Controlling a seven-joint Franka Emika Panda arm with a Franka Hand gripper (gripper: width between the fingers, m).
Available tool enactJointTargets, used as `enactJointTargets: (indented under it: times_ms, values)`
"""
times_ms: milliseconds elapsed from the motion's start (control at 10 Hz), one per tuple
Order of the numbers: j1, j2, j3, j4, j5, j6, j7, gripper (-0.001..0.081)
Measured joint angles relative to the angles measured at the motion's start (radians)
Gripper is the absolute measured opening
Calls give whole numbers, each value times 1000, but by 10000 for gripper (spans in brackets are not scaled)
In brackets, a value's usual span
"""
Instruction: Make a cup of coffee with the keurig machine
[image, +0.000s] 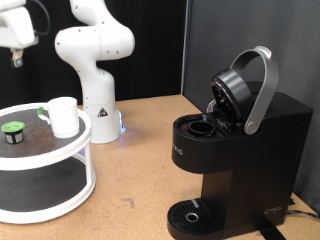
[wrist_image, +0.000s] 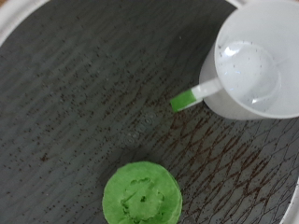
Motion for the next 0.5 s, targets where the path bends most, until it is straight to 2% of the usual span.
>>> enactJointTargets:
  times_ms: [300, 500]
  values:
    - [15, 120, -25, -10, 0, 88, 3, 807]
    - [15, 115, -28, -11, 8, 88, -14, 807]
